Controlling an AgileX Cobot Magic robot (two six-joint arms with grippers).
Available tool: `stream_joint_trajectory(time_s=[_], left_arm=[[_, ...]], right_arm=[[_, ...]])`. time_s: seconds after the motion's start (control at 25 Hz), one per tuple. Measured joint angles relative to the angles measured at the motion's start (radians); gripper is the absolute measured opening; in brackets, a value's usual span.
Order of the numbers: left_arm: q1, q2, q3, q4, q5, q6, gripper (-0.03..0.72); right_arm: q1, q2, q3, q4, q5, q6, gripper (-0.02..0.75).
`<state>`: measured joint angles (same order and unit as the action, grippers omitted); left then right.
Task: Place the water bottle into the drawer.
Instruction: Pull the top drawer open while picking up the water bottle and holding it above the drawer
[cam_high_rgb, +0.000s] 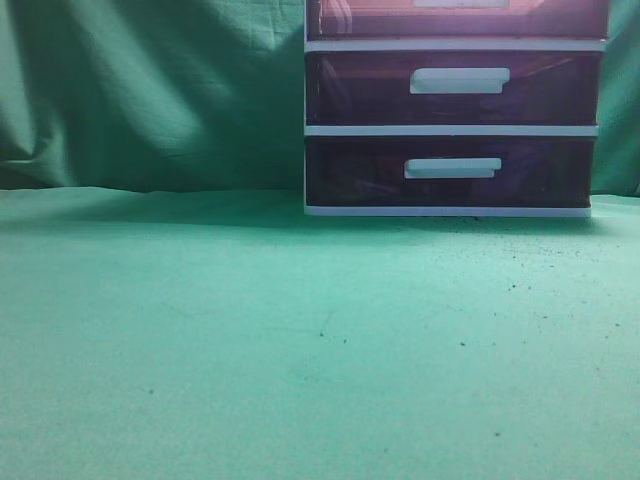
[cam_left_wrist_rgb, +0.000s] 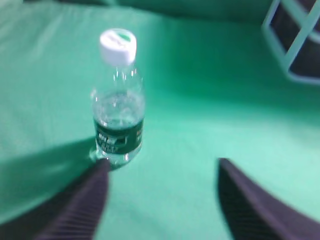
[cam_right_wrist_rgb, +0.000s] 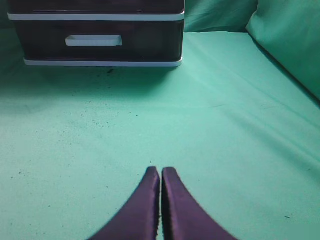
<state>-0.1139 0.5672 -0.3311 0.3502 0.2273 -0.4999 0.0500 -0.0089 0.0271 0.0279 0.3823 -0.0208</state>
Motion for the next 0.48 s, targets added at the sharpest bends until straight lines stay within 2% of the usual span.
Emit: stream_joint_trajectory(time_s=[0.08, 0.16, 0.2, 0.32, 0.48], left_arm=[[0.0, 0.079, -0.021, 0.002, 0.01, -0.006, 0.523], [0.0, 0.161, -0.049, 0.025, 0.01, -0.035, 0.629], [0.0, 0.201, -0.062, 0.052, 0.01, -0.055, 0.655], [0.0, 0.307, -0.109, 0.196, 0.019, -0.125, 0.644], [0.0, 0.429, -0.173, 0.447, 0.047, -0.381, 0.644]], right_arm=[[0.0, 0.0, 0.0, 0.0, 0.0, 0.0, 0.0], [0.0, 0.0, 0.0, 0.0, 0.0, 0.0, 0.0], [0.0, 0.0, 0.0, 0.0, 0.0, 0.0, 0.0], [0.0, 0.0, 0.0, 0.0, 0.0, 0.0, 0.0], [0.0, 0.0, 0.0, 0.0, 0.0, 0.0, 0.0]])
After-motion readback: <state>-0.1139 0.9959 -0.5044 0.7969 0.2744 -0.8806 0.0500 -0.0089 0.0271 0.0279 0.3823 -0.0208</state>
